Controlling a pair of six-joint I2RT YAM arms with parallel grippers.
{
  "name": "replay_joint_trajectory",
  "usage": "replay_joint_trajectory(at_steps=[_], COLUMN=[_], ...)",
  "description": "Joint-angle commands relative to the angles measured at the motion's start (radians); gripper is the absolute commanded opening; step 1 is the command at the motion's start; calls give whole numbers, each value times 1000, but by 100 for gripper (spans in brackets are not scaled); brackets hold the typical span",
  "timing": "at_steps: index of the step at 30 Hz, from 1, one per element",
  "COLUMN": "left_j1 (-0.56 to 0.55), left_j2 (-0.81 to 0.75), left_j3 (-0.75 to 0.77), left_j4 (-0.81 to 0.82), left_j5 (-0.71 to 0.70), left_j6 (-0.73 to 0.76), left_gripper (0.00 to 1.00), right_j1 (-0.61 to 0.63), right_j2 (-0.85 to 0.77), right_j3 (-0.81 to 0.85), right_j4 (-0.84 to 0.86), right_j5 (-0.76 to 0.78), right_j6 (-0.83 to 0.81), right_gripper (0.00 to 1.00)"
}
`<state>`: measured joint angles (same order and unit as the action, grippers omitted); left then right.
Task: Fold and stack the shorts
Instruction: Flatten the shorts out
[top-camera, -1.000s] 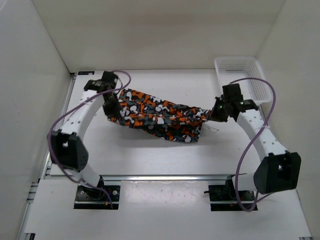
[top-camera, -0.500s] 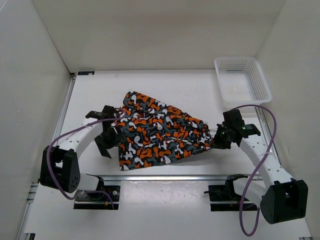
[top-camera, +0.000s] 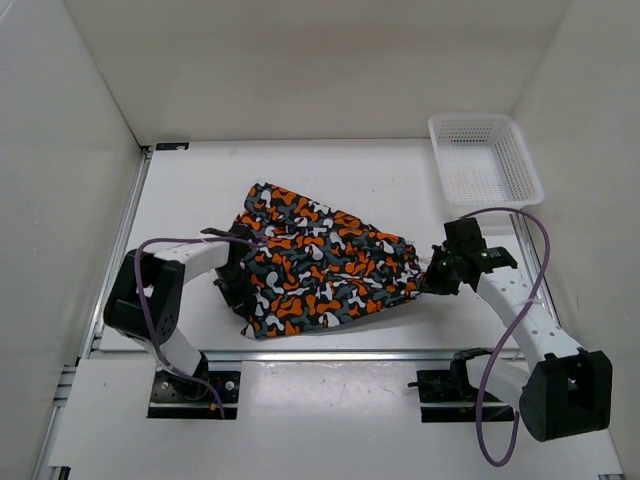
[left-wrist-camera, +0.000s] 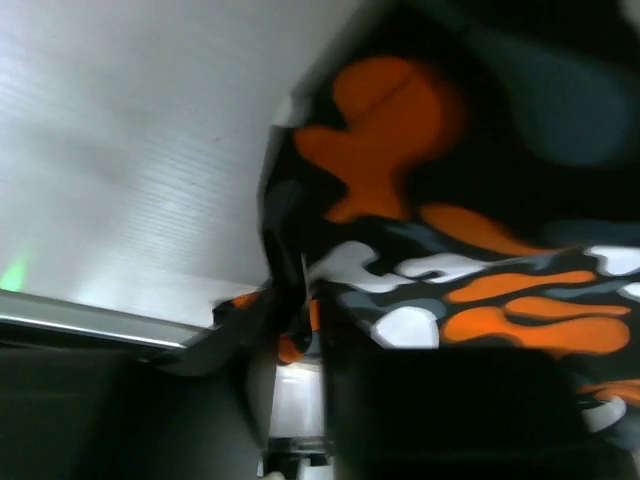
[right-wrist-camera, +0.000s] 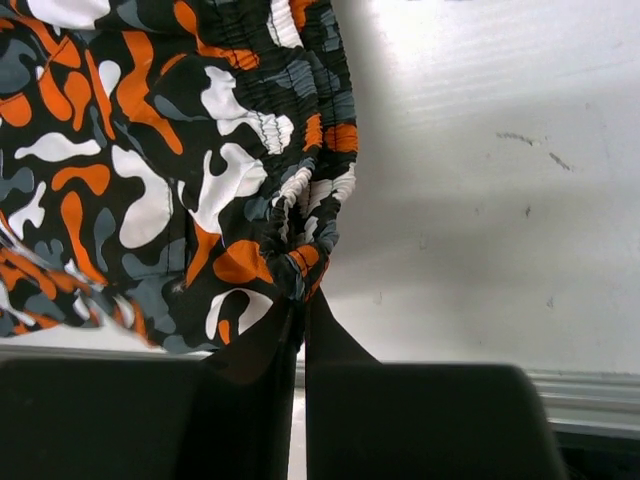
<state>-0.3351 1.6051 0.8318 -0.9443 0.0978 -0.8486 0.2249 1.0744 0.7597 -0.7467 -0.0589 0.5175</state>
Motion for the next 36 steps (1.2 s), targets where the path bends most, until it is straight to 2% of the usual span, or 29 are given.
replay_joint_trajectory(at_steps=[1,3,5,6,8,9,11,12,16,18,21,22,23,24,25,26,29,31,33,36], left_j1=[11,33,33,47,59,68,85,114,179,200,211,222,222,237,260,269,269,257,243,243], left_j2=[56,117,185,214,301,332,396,473,617,619,541,462,417,374,295,253,112,76,76,130], left_j3=[47,125,214,318,432,554,677,805,1056,1098,1058,991,947,902,814,763,568,491,419,394], left_j4=[73,73,27,7,-46,-69,-105,-152,-230,-241,-228,-212,-176,-165,-156,-139,-61,-28,13,79], left_j5=[-121,-107,-196,-196,-178,-193,-227,-227,-227,-195,-185,-185,-185,-185,-170,-129,-60,-6,3,25], left_j6=[31,57,78,110,150,163,174,184,213,249,261,272,272,272,263,254,208,180,151,138], left_gripper=[18,10,10,10,10,10,10,10,10,12,27,40,57,68,71,89,90,86,83,83], right_j1=[5,5,28,37,77,103,126,137,137,181,208,218,218,218,218,228,228,228,228,228], right_j2=[33,51,67,93,119,151,195,240,407,497,532,532,532,523,522,512,490,481,470,461], right_j3=[-39,-54,-68,-68,-45,-7,41,62,190,272,317,317,317,307,306,297,279,279,279,279], right_j4=[70,117,161,196,205,205,205,205,214,175,152,152,152,152,152,141,132,132,121,110], right_j5=[-4,-4,5,19,89,106,160,222,202,235,246,246,246,235,226,226,226,226,217,217], right_j6=[27,50,97,114,159,170,183,214,223,223,223,223,223,223,213,213,194,185,185,176], right_gripper=[0,0,0,0,0,0,0,0,0,0,0,0,0,0,0,0,0,0,0,0])
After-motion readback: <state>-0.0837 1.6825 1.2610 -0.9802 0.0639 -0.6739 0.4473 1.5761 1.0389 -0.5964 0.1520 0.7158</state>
